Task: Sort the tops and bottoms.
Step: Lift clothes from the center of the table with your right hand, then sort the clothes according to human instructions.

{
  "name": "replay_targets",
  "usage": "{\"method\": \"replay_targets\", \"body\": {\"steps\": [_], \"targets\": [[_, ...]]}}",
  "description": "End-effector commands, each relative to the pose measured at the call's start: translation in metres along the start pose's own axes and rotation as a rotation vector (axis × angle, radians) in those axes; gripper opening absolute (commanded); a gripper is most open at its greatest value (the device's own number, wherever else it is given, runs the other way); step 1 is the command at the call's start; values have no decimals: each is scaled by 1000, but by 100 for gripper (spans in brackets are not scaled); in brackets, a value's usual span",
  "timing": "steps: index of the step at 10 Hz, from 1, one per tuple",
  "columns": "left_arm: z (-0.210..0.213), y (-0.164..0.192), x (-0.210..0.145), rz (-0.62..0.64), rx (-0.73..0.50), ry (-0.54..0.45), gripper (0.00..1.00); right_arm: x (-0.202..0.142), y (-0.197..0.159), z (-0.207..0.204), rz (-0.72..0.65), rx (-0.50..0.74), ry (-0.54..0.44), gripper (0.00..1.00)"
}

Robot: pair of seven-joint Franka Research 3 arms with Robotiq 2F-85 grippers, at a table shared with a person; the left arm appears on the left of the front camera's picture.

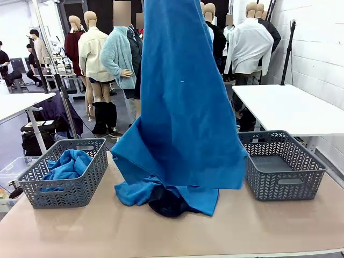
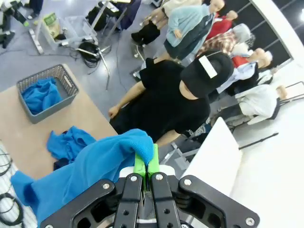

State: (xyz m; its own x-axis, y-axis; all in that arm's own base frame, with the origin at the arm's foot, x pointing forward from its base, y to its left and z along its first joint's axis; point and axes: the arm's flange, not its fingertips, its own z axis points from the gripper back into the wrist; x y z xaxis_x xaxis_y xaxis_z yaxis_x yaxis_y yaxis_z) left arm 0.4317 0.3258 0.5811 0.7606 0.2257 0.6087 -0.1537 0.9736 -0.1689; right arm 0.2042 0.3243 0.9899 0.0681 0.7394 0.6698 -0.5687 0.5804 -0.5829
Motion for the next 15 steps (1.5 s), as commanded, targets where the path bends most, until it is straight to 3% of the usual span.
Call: {"method": "replay_targets", "body": {"steps": [1,3,15], "targets": [[1,2,-3,-19,11,-4,100,29,-14,9,-46,-26,-18,0],[1,2,-3,-19,11,-4,100,3,2,2,-15,-1,-1,0],[1,2,-3,-19,11,-4,100,3,2,2,-15,-1,-1,0]]}}
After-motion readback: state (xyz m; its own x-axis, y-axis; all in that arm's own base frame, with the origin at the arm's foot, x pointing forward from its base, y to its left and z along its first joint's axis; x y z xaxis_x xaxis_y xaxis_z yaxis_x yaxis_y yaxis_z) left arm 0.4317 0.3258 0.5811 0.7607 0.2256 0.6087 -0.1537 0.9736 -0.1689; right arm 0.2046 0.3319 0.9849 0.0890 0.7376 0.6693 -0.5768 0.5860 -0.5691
